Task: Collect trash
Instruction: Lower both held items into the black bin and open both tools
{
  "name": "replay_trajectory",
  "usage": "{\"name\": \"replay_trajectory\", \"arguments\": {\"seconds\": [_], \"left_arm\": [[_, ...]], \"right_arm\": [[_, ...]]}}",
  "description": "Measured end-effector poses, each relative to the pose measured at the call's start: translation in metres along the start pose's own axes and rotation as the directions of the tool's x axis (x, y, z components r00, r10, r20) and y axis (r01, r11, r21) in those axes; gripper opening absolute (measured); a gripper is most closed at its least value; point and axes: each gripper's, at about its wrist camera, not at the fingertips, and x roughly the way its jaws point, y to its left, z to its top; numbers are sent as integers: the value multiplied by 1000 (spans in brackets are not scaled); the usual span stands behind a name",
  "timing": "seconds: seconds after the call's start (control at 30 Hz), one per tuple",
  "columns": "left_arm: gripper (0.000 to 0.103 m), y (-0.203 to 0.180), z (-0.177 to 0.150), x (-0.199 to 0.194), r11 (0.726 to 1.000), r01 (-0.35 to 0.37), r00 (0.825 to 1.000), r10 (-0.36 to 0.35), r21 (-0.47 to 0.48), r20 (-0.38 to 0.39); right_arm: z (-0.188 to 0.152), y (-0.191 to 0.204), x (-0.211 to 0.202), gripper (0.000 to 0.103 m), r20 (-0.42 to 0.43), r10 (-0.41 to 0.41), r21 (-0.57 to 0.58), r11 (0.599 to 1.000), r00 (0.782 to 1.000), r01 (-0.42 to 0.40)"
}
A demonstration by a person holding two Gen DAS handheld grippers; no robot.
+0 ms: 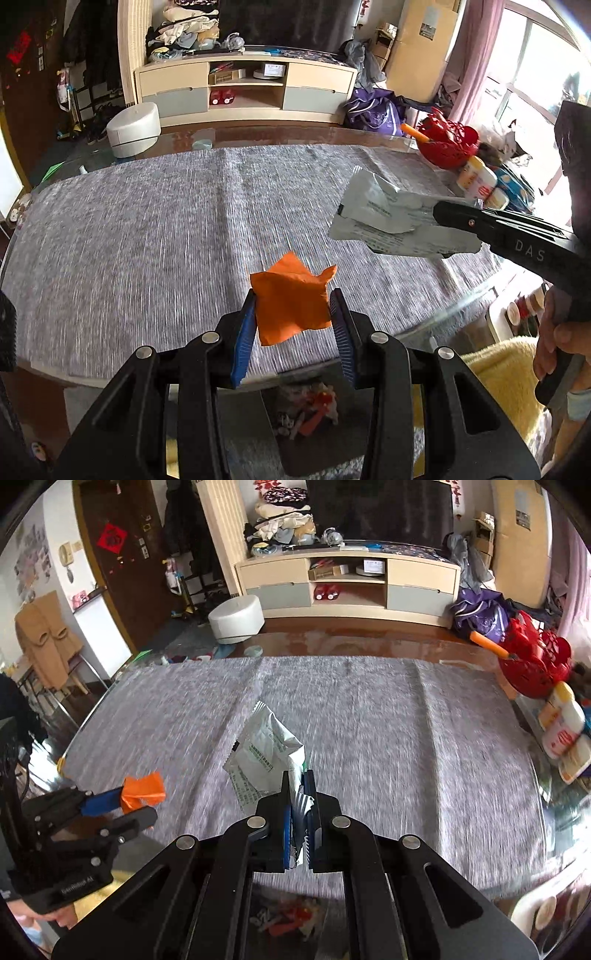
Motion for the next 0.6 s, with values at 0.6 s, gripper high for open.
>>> {"name": "replay_trajectory", "arguments": {"seconds": [0.6], "left_arm": [[37,-23,-107,-14,999,31,997,-32,-21,-77]], "right_arm": [[-115,1,-19,8,-96,3,29,1000,995,0]]}}
